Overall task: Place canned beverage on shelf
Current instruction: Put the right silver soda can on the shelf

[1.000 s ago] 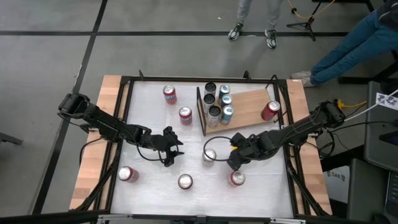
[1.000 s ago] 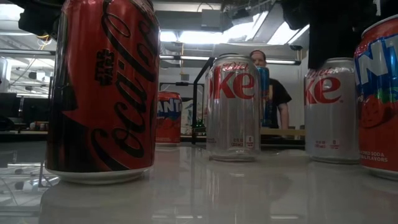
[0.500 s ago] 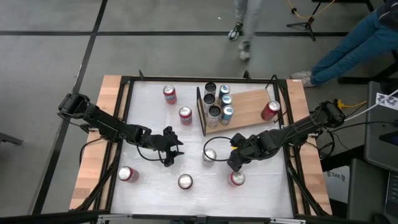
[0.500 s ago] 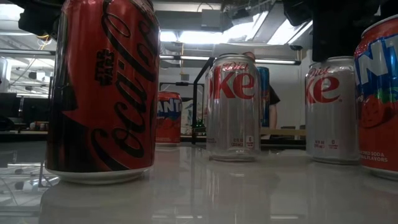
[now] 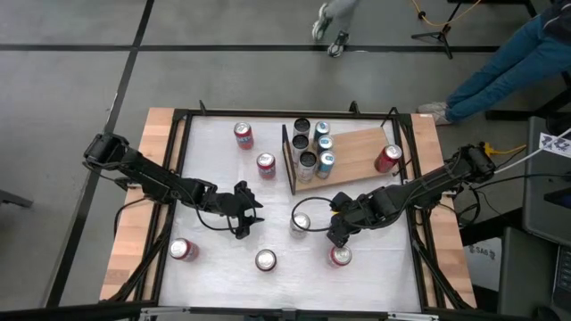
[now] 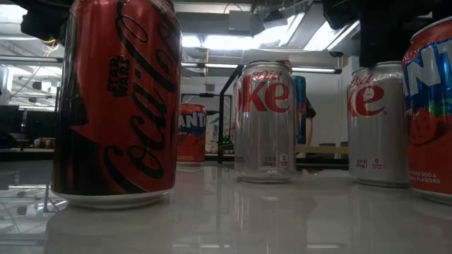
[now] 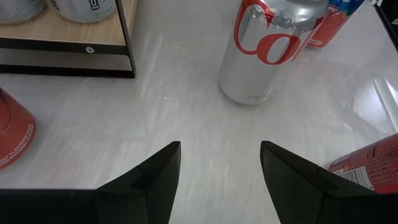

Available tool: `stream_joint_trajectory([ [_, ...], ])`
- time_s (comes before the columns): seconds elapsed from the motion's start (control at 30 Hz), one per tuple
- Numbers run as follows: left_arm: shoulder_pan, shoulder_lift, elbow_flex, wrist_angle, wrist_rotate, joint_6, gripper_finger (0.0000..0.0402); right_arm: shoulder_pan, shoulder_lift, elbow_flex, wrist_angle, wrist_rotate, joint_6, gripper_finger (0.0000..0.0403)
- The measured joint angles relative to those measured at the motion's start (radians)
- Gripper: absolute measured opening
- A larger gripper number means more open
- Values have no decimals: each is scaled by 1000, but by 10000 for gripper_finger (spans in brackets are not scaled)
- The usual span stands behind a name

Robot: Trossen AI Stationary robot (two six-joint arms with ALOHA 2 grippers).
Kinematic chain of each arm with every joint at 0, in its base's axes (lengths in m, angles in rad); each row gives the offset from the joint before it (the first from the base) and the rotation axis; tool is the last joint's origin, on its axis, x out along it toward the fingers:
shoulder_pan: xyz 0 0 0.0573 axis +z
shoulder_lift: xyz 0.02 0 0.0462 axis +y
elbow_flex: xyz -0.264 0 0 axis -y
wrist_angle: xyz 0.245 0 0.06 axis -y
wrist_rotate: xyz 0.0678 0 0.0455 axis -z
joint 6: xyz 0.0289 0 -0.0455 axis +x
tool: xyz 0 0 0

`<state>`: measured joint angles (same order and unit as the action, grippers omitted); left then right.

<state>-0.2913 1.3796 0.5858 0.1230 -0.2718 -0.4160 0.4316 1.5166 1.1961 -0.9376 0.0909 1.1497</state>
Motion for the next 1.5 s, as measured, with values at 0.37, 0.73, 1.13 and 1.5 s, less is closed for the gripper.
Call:
stream_joint_trajectory([
  [0.37, 0, 0, 0, 0, 0, 0, 213, 0, 0, 0, 2, -4, 0, 381],
  [0.73, 0, 0, 0, 0, 0, 0, 213, 0, 0, 0, 81, -4, 26, 389],
  [1.13, 0, 0, 0, 0, 0, 0, 213, 0, 0, 0, 67, -1, 245, 388],
  [1.5, 0, 0, 0, 0, 0, 0, 213, 0, 19, 1, -1, -5, 312, 388],
])
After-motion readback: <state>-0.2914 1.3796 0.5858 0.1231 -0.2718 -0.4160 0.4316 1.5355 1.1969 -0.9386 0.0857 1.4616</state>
